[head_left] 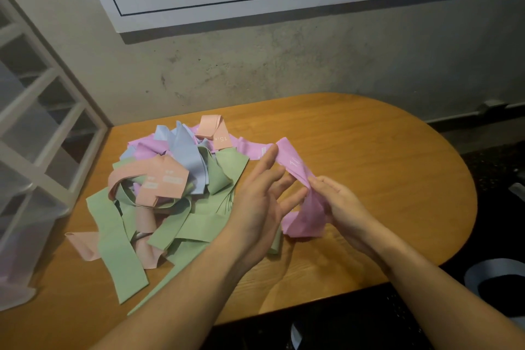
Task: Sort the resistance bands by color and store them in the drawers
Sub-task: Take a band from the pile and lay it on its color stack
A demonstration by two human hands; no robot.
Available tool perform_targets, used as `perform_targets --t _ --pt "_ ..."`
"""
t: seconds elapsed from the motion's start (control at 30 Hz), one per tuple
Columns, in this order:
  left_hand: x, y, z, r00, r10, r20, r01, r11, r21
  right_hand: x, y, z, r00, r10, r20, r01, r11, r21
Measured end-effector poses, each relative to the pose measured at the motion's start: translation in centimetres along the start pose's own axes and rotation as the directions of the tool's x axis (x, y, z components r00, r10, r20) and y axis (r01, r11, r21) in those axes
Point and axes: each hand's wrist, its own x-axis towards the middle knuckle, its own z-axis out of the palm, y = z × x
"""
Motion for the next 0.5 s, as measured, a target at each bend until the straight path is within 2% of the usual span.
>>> perform_targets --t 0.13,0.23,0.4,0.5 --pt "0.9 1.5 0.9 0.999 0.014 -0.036 -0.016 0.998 -0.063 -0.4 -0.1 -0.8 0.992 0.064 0.107 -0.068 0.997 0.037" --pt "1.8 2.4 1.0 0.997 0.018 -0.079 -0.026 0.994 -0.107 -0.5 -0.1 -1.3 0.994 0.049 0.096 -0.047 0.998 -0.030" --pt "4.5 2.8 0.4 0.986 0.039 -0.160 -0.027 0.997 0.078 -0.1 0.5 -2.4 0.999 0.012 0.037 -0.006 0.989 -0.151" --pt "6.8 1.7 -0.5 0.976 0.004 -0.218 0.029 0.988 0.149 0.3 1.4 -3.1 0.999 0.050 -0.017 -0.053 0.970 -0.239"
